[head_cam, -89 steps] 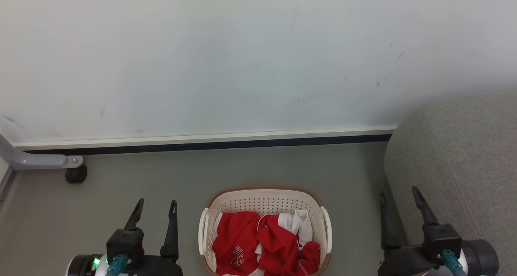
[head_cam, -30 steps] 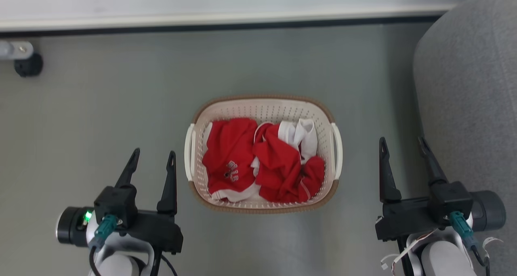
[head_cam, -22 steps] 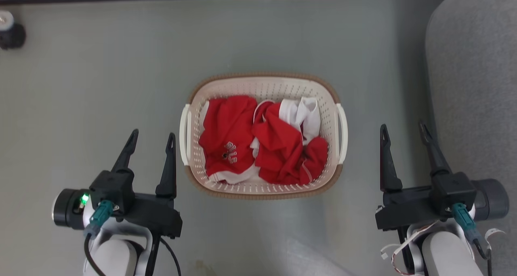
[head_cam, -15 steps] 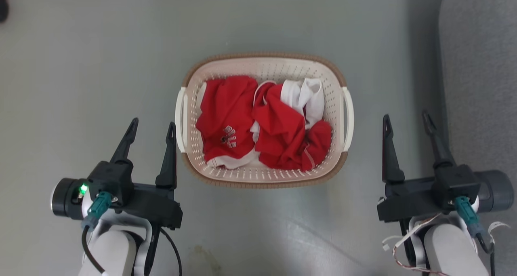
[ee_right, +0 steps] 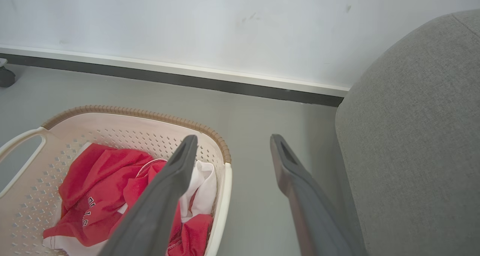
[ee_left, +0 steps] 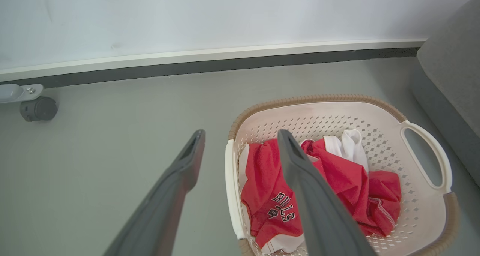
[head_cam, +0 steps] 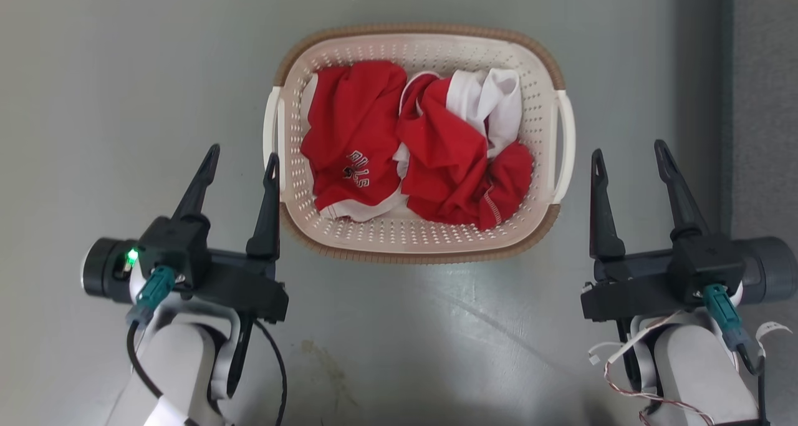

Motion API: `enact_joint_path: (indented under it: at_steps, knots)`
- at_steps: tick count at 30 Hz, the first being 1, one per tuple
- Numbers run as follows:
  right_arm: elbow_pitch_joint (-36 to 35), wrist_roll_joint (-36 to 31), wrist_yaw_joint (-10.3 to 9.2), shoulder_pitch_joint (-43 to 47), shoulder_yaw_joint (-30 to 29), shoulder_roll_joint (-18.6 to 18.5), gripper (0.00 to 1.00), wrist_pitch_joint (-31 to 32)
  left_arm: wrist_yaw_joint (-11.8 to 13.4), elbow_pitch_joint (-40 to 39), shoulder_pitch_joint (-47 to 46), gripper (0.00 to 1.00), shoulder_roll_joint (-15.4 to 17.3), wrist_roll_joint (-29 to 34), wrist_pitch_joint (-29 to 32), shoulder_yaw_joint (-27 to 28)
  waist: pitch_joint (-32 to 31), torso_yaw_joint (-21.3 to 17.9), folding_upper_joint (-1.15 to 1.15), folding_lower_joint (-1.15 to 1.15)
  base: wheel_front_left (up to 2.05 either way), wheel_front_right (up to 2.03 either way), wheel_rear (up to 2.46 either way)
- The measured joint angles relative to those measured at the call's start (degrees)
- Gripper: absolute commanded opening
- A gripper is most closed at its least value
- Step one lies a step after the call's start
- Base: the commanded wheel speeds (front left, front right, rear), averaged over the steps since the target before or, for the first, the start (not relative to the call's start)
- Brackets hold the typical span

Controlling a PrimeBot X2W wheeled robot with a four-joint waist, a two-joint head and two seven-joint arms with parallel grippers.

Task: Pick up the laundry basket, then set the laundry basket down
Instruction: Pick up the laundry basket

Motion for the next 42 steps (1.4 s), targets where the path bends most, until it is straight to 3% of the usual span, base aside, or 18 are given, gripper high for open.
enact_joint_path:
  at_steps: [13,42]
  knots:
    - [2.94,-0.01,0.0,-5.99,2.83,-0.12,1.0,0.08,-2.53,4.44,-5.46,1.0,-0.27,0.02,-0.52,-1.66,2.18,0.88,-0.01,-0.01,0.0,0.0,0.0]
    - [26.33,2.46,0.0,-18.11,1.98,-0.37,1.0,1.58,-6.99,25.38,-15.76,1.0,0.03,-1.26,-1.26,-1.11,4.66,0.49,-0.01,-0.01,0.0,0.0,0.0]
